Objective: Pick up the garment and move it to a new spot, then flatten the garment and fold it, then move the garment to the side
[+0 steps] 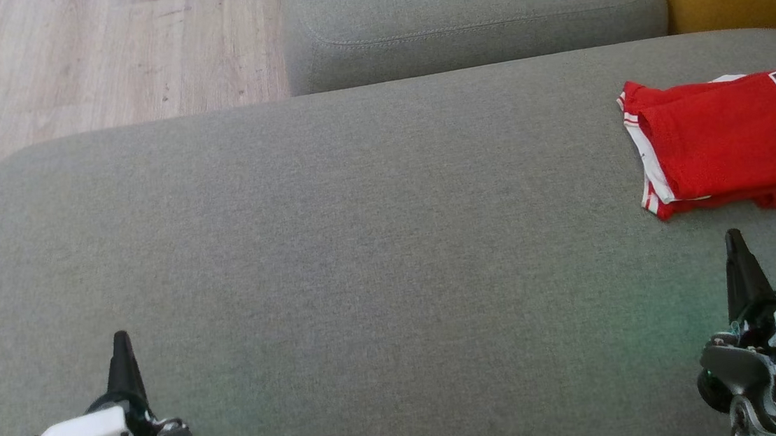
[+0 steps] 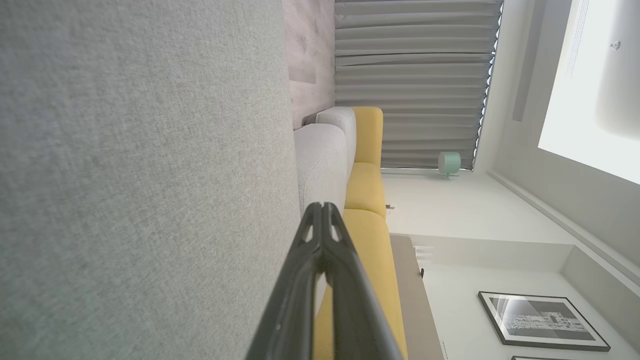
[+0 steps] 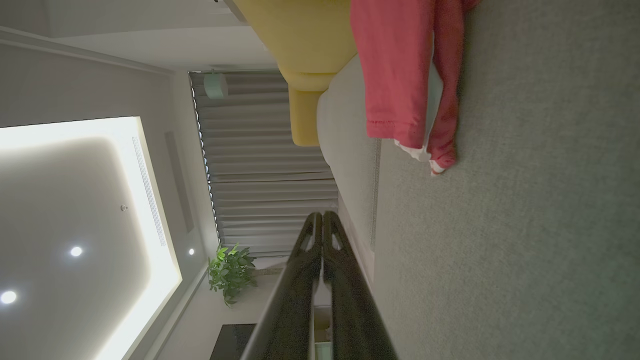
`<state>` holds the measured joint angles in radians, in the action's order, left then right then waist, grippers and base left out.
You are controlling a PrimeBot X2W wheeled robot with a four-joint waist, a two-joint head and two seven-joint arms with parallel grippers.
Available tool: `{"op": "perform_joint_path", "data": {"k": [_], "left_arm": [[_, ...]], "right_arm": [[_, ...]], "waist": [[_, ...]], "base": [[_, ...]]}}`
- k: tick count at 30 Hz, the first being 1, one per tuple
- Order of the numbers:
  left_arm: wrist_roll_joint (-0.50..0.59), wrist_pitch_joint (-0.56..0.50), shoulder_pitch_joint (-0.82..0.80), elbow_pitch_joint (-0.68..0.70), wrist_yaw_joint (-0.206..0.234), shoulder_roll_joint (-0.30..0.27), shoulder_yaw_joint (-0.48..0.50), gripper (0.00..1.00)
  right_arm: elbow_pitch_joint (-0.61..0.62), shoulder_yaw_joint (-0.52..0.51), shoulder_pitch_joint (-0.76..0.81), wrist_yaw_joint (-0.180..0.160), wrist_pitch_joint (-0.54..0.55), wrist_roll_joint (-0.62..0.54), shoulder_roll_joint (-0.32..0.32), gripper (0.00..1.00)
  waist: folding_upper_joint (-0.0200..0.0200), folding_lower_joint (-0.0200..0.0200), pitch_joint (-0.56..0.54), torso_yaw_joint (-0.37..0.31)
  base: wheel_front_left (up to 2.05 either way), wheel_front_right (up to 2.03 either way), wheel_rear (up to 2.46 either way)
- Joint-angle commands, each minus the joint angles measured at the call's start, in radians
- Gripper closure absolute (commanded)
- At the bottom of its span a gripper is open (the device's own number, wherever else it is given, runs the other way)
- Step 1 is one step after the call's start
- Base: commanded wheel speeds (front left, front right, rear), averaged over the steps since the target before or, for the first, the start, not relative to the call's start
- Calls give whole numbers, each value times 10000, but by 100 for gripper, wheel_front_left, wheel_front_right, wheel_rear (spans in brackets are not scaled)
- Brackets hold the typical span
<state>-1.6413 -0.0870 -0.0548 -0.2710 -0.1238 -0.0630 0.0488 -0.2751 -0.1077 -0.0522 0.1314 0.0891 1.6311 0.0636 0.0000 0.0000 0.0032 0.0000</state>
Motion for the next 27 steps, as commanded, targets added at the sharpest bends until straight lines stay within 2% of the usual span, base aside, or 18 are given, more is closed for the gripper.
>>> {"op": "perform_joint_path", "data": {"k": [1,27], "left_arm": [[96,-40,-508,272,-69,-74,372,100],[163,-104,-515,268,-69,-17,453,100]], "right_arm": [[316,172,-535,-7,54,-31,37,100],[312,102,-542,-7,110,-90,-13,100]], "waist": [[0,0,0,0],[0,0,0,0]], "base": [[0,0,0],[0,0,0]]}}
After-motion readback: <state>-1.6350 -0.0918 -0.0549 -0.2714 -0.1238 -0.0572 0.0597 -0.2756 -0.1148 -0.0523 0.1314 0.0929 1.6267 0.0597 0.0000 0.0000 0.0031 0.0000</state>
